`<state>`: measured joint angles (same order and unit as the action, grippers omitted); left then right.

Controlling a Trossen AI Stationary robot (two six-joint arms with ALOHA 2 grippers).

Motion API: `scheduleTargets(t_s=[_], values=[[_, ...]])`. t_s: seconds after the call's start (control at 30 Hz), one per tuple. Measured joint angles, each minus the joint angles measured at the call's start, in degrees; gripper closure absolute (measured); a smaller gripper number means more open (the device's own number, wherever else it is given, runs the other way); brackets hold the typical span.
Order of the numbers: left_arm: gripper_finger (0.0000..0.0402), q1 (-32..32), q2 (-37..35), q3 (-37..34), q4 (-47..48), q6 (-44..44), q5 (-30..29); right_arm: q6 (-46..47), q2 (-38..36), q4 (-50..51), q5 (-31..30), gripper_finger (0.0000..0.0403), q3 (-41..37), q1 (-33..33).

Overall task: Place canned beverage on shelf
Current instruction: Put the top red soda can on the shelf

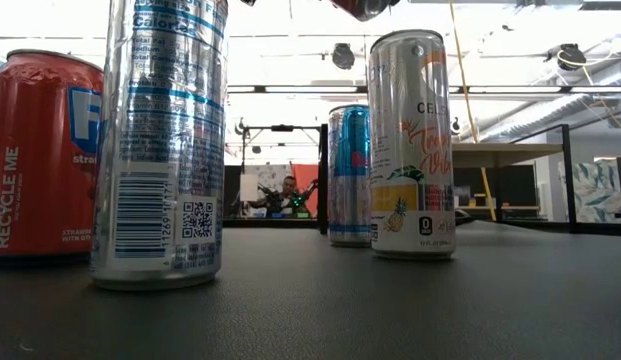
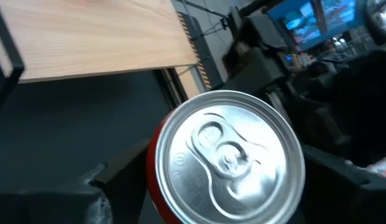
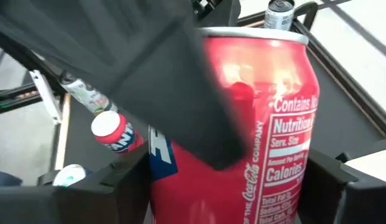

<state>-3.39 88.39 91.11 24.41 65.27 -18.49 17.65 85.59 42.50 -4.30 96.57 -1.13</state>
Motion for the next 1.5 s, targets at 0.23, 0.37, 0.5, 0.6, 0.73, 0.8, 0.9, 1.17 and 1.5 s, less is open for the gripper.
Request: scheduleTargets(t_s=[0.23,0.37,0.5,0.6,0.73,0.8,0.9,1.17,1.5], values=[[0.0014,-0.01,-2.29,0.16,-1.73,-2.47,0.52,0.03,-2.22,0.6,2.26,0.0124,-0.11,0.24],[0.0012,-0.01,-4.61,0.2,-4.08,-7.32,0.21,0.1,-5.03,2.38,3.77,0.0124,-0.11,0.83],[0.0011,-0.05,-6.89,0.2,-7.14,-15.94,1.51,-0.58,-8.32,4.55,4.75,0.0124,-0.11,1.45],[0.0011,-0.09,-7.95,0.2,-7.61,-20.21,3.2,-0.33,-11.26,4.73,6.26,0.0124,-0.11,1.89],[0.0011,-0.12,-8.56,0.15,-7.71,-24.4,5.09,0.82,-14.43,4.67,7.13,0.0124,-0.26,1.77],[0.0011,-0.12,-8.69,0.15,-7.75,-27.66,6.3,2.01,-15.92,3.32,7.68,0.0124,-1.56,1.32],[0.0011,-0.12,-8.6,0.13,-7.66,-28.32,7.71,4.66,-17.82,-2.37,10.27,0.0124,-5.25,0.79],[0.0011,-0.12,-8.6,0.09,-7.66,-28.26,10.83,10.59,-20.99,-30.65,17.74,0.0124,-20.75,-1.64],[0.001,-1.81,-8.6,0.07,-7.93,-28.19,16.51,14.28,-20.21,-58.54,14.42,0.0124,-31.54,-1.6]])
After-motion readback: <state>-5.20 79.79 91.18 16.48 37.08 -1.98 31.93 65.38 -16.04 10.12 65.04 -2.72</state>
